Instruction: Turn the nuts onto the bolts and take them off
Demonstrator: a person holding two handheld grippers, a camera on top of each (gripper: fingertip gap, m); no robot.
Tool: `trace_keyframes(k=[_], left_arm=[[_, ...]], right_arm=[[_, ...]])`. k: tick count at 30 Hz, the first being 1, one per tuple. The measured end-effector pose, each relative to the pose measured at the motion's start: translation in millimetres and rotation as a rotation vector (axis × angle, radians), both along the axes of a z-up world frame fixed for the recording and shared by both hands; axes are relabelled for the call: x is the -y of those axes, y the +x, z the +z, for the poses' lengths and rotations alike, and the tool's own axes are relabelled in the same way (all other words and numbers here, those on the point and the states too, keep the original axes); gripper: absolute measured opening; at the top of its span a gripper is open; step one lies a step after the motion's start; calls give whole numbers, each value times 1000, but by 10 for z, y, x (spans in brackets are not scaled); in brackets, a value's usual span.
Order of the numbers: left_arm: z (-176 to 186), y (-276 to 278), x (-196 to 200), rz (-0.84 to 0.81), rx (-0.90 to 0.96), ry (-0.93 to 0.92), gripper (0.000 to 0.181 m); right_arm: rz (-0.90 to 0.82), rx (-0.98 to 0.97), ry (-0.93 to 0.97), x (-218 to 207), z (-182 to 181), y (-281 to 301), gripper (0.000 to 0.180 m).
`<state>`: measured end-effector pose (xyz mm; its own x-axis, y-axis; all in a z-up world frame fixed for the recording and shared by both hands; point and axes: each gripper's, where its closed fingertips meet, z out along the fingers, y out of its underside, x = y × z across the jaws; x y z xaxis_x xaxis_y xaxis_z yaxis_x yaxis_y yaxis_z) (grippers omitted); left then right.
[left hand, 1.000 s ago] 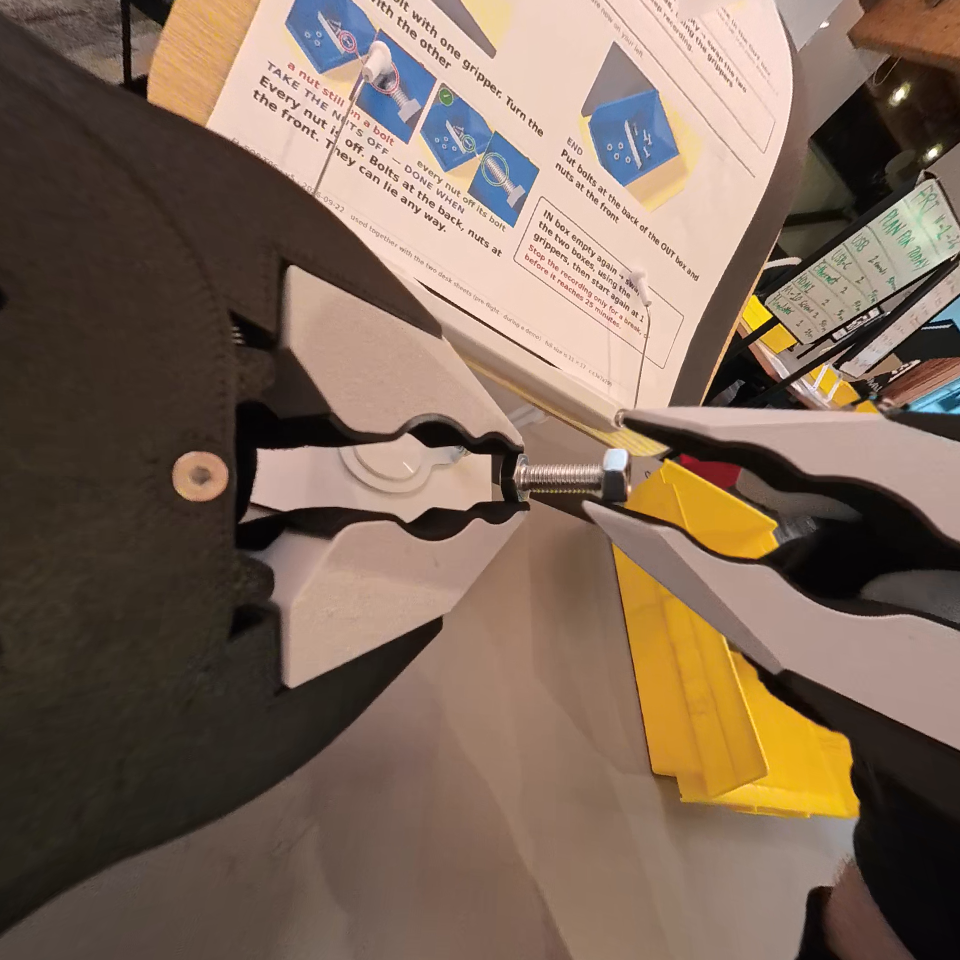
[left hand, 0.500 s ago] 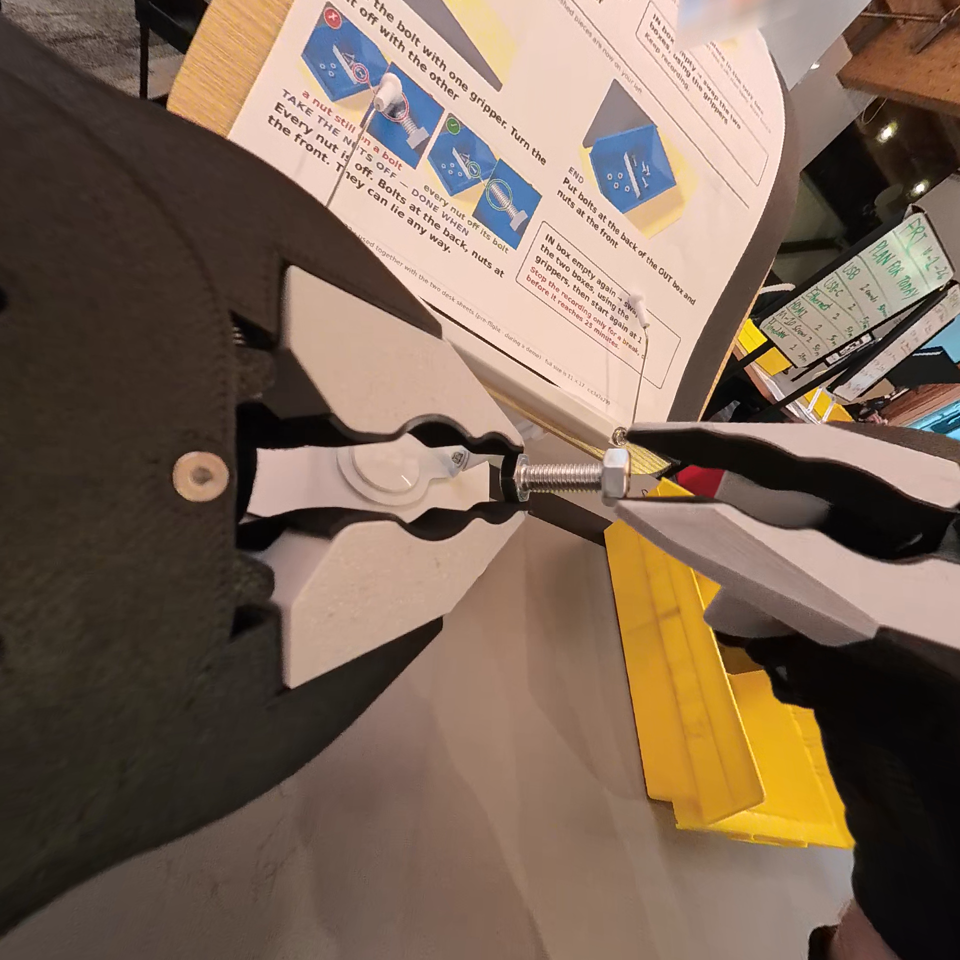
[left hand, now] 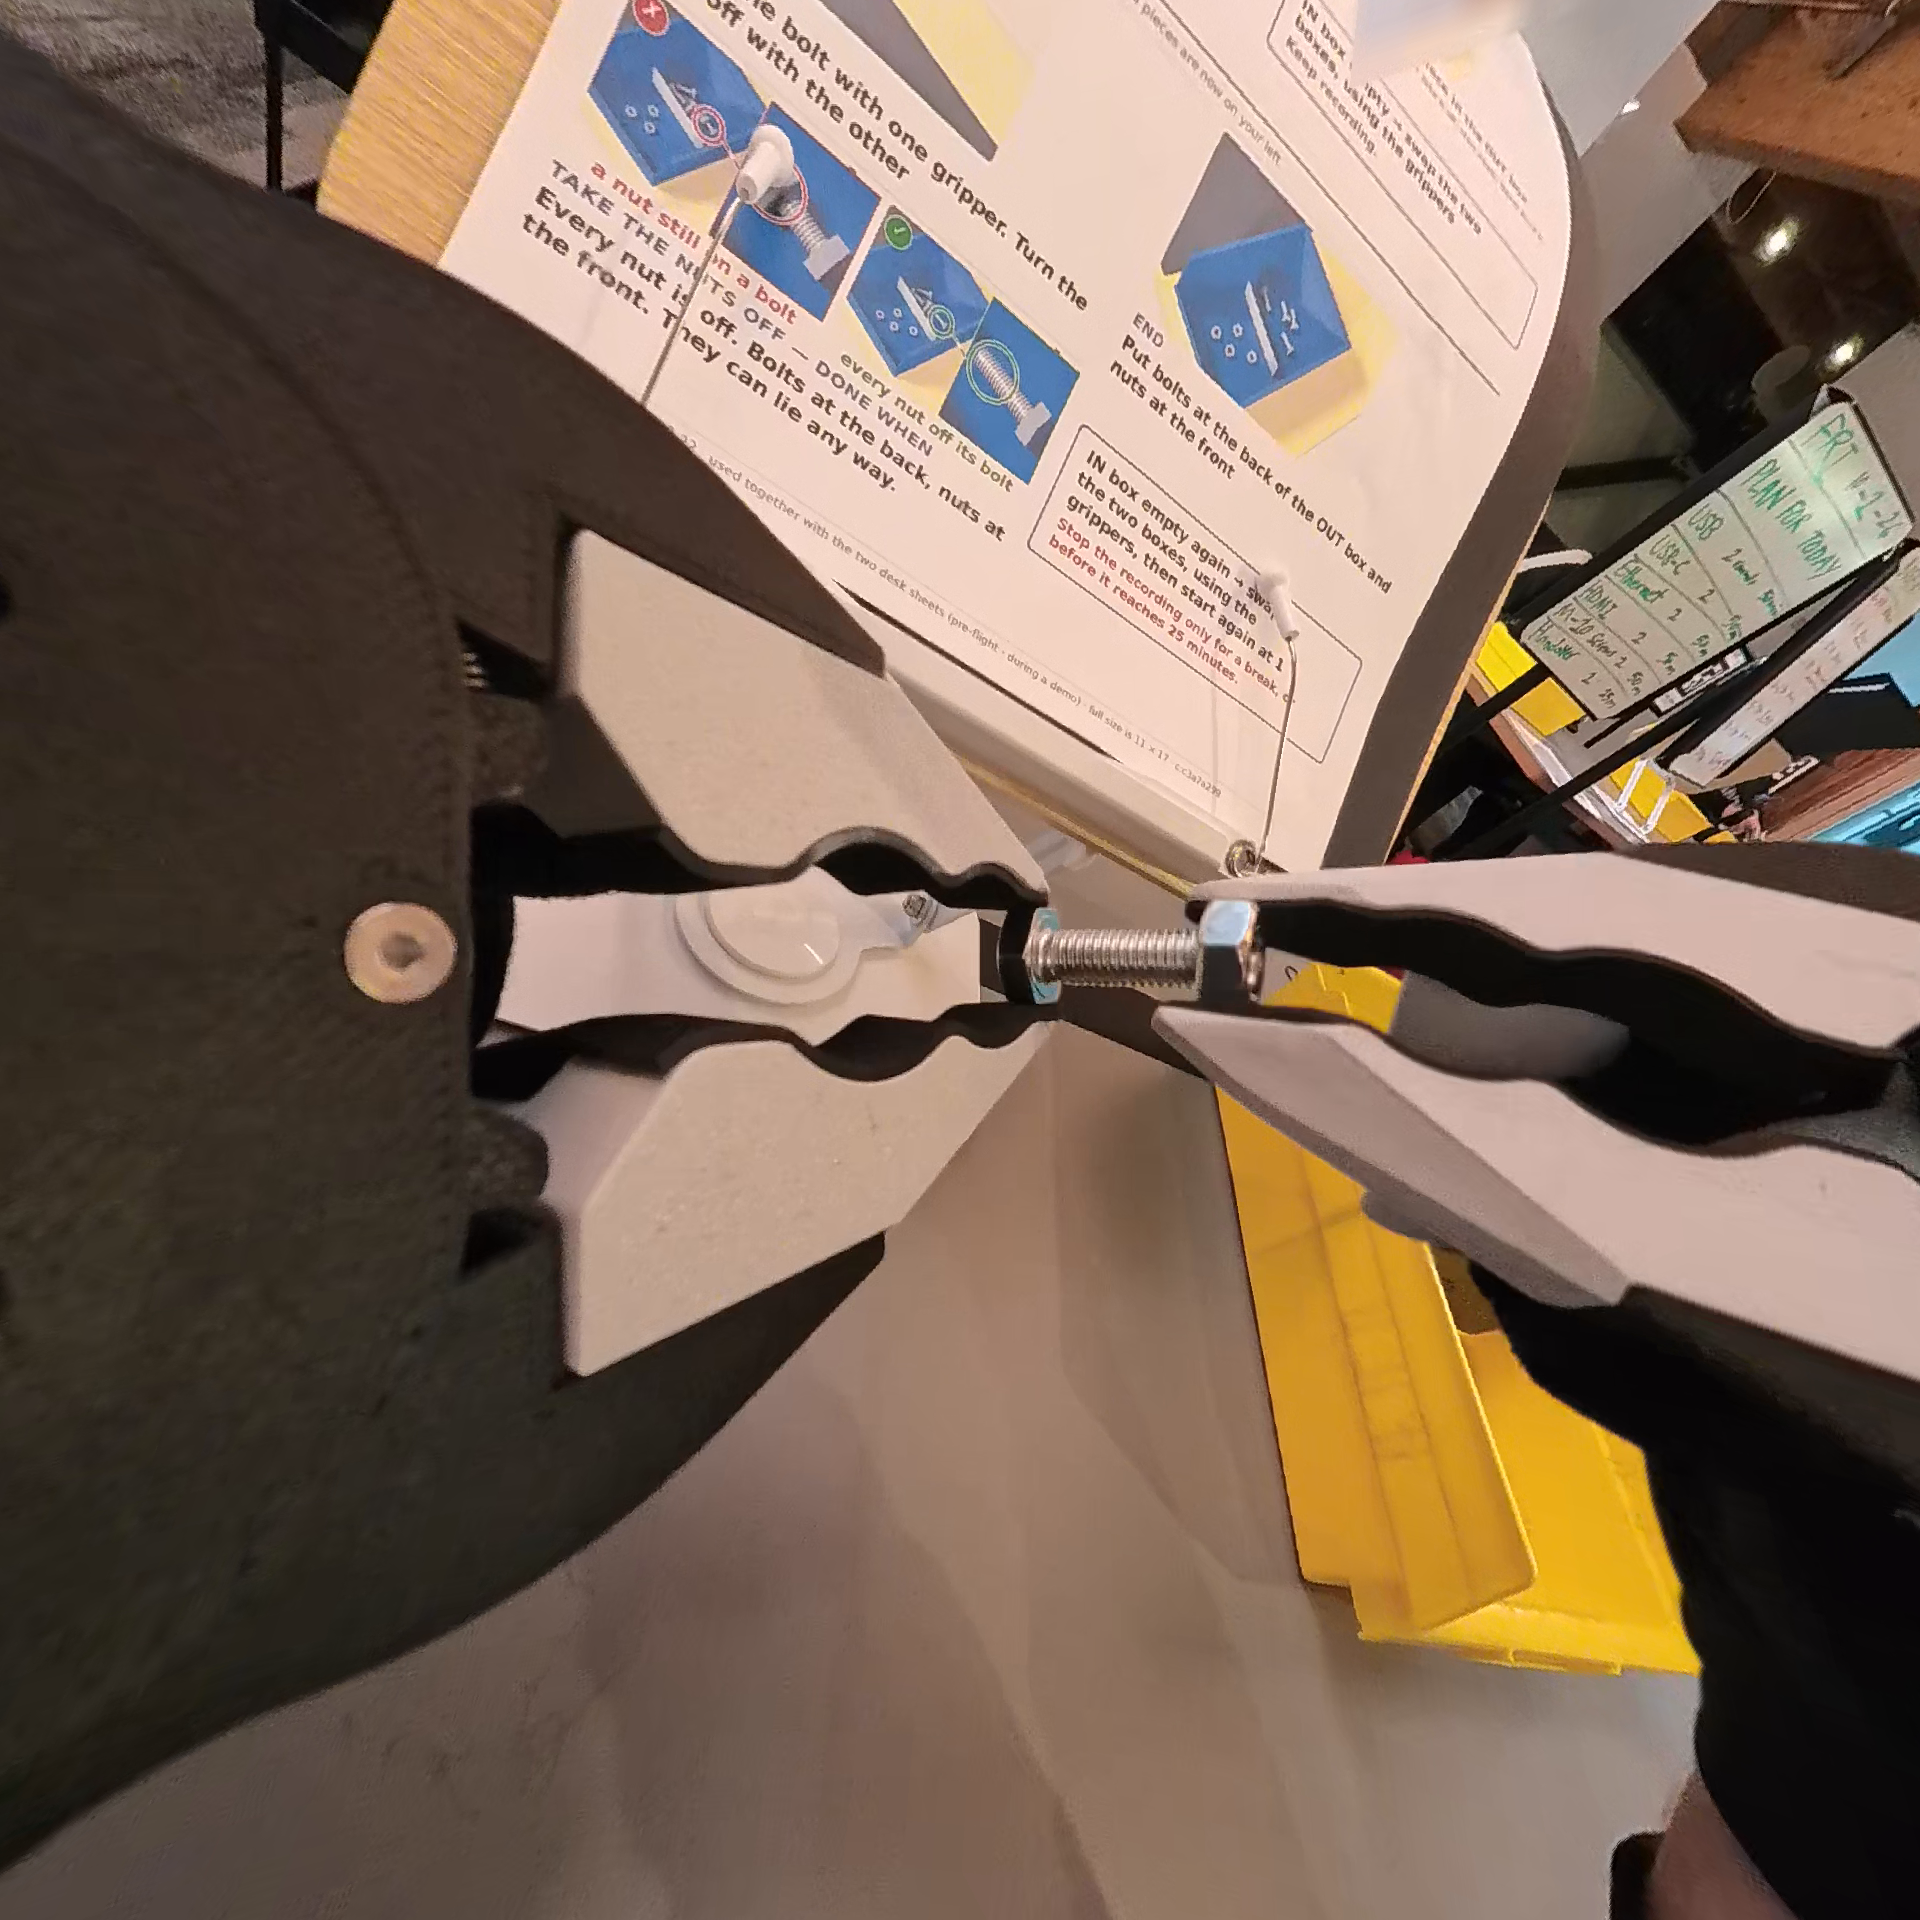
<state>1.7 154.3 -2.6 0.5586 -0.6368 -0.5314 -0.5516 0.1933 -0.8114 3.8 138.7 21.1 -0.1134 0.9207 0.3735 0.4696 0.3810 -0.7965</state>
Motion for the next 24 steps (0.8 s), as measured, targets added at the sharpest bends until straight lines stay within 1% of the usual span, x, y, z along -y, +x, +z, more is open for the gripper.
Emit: trace_keyframes(k=[1, 3, 7, 14, 18, 19, 23, 24], left_arm=[[-1, 5, 3, -3, 0, -1, 16], [-5, 12, 7, -7, -1, -4, 16], [-30, 20, 2, -6, -5, -13, 16], [-72, 31, -11, -7, -10, -27, 16], [-80, 35, -6, -13, -8, -31, 16], [-67, 33, -8, -11, -3, -28, 15], [-34, 5, -17, -3, 16, -20, 16], [-29, 1, -19, -2, 19, -20, 16]], right_arm=[[3, 10, 60, 2, 1, 0, 16], [2, 31, 167, 0, 1, -3, 17], [20, 51, 300, 16, -10, -22, 16], [25, 99, 466, 3, -47, -23, 16], [19, 79, 427, -15, -44, -25, 17], [14, 69, 397, -22, -32, -22, 22], [14, 3, 265, -7, 52, -2, 31], [9, -9, 223, -8, 69, 5, 37]])
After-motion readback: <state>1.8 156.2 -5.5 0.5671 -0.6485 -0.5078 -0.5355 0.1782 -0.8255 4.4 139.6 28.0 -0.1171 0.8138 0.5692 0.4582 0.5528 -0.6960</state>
